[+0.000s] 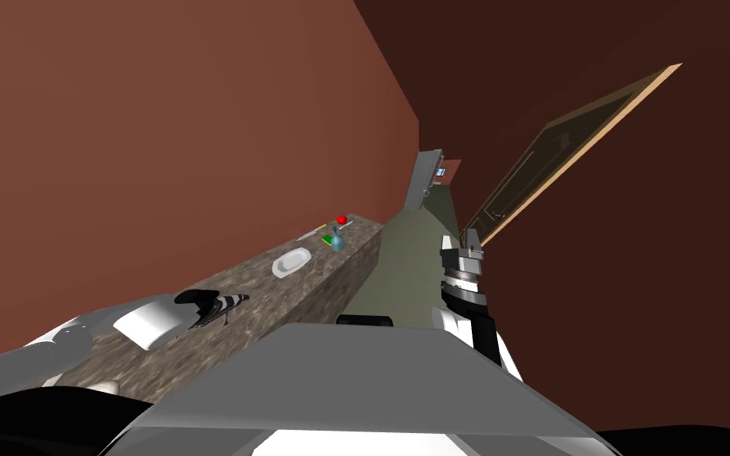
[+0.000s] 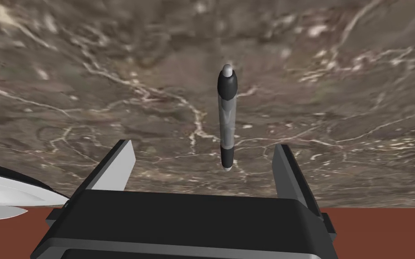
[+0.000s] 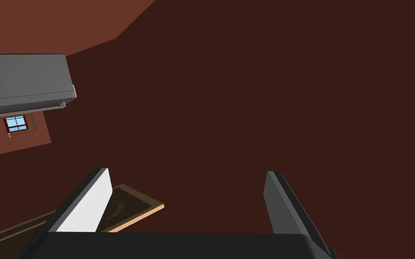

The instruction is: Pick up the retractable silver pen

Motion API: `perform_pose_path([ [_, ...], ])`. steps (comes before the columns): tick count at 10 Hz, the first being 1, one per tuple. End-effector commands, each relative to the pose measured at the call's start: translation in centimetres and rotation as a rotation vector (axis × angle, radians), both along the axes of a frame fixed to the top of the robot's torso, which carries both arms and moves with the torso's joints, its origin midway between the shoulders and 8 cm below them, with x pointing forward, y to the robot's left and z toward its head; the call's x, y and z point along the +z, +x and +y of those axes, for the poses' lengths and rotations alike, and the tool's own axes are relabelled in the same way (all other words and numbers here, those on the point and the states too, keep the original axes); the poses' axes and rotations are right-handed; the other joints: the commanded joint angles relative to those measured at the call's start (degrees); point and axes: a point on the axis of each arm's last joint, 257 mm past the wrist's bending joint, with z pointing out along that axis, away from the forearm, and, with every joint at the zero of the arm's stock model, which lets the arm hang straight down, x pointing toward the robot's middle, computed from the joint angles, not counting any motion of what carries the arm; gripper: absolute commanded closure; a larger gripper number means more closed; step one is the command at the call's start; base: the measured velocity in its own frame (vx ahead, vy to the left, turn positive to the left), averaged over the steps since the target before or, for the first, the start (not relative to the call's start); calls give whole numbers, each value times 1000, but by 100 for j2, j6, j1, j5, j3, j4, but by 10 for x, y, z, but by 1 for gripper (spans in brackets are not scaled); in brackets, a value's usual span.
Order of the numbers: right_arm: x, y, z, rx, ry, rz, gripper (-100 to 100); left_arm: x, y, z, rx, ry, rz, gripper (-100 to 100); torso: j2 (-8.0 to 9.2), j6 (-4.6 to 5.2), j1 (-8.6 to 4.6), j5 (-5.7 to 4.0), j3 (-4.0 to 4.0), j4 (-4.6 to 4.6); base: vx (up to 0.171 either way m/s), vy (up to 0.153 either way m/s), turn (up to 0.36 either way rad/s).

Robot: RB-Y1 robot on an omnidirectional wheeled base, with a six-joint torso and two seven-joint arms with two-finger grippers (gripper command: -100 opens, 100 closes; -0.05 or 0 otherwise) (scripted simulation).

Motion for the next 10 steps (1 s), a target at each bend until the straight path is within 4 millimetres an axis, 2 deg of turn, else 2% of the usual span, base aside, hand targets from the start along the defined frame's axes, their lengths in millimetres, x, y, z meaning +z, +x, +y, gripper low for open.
perform_pose_path([
  [1, 0, 0, 0, 0, 0, 0, 0, -7, -6, 2, 25, -1, 1, -100, 0, 0, 0, 0, 0, 0, -57, 41, -144],
  [2, 0, 0, 0, 0, 0, 0, 0, -5, -3, 1, 15, -1, 0, -100, -2, 0, -4, 0, -1, 0, -22, 15, -28],
  [3, 0, 0, 0, 0, 0, 0, 0, -5, -3, 2, 17, 0, 0, 100, -12, -3, -13, -3, -6, -2, 0, 0, 0],
  [7, 0, 0, 0, 0, 0, 0, 0, -5, -3, 2, 19, 0, 0, 100, -30, 5, -21, -2, -18, -8, -1, 1, 5],
  [8, 0, 0, 0, 0, 0, 0, 0, -5, -3, 2, 19, 0, 0, 0, -31, 5, -21, -2, -19, -9, 0, 0, 0],
  [9, 0, 0, 0, 0, 0, 0, 0, 2, 2, -1, -5, 1, 0, 100, -32, 6, -21, -2, -19, -9, 39, -35, 156],
  [10, 0, 0, 0, 0, 0, 0, 0, 6, 5, -4, -20, 1, 1, 100, -40, -1, -35, -6, -24, -11, 70, -56, 260],
])
